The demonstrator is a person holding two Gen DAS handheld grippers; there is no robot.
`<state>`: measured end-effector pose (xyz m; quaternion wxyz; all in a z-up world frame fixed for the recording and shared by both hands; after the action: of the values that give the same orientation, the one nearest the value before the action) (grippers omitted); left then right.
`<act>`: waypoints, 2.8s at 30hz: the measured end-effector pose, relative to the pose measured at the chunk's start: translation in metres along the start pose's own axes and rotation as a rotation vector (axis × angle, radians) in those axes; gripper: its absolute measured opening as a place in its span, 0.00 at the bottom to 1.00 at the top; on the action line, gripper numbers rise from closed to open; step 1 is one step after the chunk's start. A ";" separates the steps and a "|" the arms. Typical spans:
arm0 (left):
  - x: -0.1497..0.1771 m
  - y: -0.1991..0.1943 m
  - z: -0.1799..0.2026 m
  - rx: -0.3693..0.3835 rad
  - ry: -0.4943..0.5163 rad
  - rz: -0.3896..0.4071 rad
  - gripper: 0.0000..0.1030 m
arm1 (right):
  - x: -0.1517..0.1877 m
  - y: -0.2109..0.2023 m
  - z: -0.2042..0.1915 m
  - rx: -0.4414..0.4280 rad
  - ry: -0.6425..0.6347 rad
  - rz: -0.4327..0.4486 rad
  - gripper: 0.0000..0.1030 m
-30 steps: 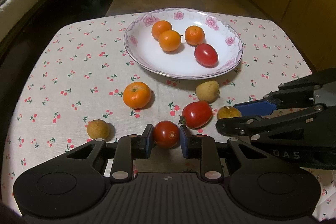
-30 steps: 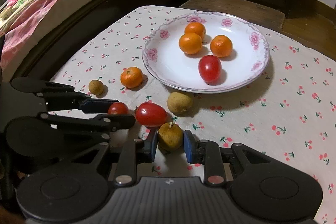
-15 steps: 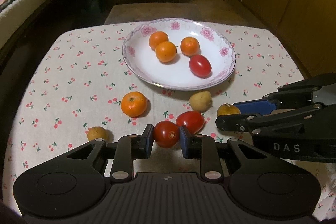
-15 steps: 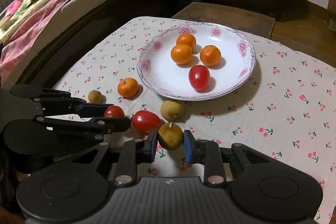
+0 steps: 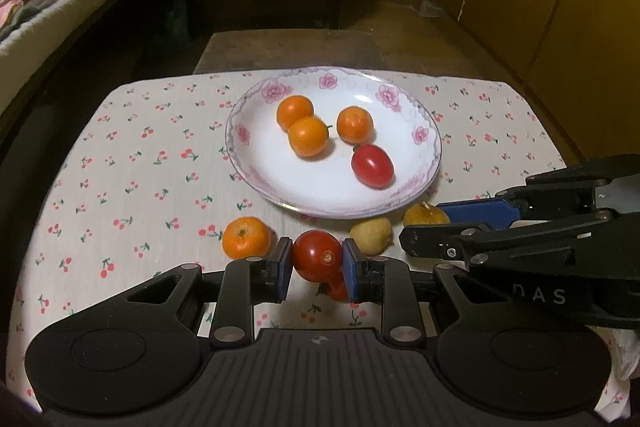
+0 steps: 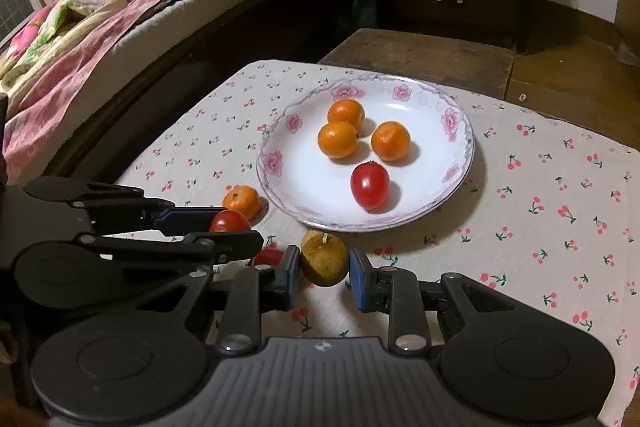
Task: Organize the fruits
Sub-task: 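Carry the red tomato and the brown fruit over the white plate, then open the left gripper over the plate while the right gripper releases the brown fruit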
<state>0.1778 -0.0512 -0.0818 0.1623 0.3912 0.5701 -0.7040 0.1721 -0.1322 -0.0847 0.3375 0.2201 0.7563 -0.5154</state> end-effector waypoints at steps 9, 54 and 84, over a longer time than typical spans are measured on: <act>-0.019 0.006 0.000 -0.009 -0.007 0.023 0.33 | -0.017 0.000 0.011 0.021 0.025 0.034 0.27; -0.037 0.055 -0.010 -0.071 -0.010 0.007 0.31 | -0.043 0.045 0.038 0.078 0.048 0.026 0.28; -0.041 0.048 -0.017 -0.090 -0.031 0.021 0.38 | -0.050 0.041 0.033 0.091 0.035 0.052 0.28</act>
<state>0.2424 -0.0580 -0.0850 0.1958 0.3786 0.5947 -0.6817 0.2436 -0.1467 -0.0817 0.3273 0.2637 0.7320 -0.5363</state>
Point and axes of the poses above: each gripper's, at about its wrist camera, not at the fingertips, and y roughly the way its jaws point, z to its right, x to its underside, the point moved 9 cm from there along y, roughly the way its jaws point, and after that the axes turned 10 degrees about z, right-handed, at the moved point
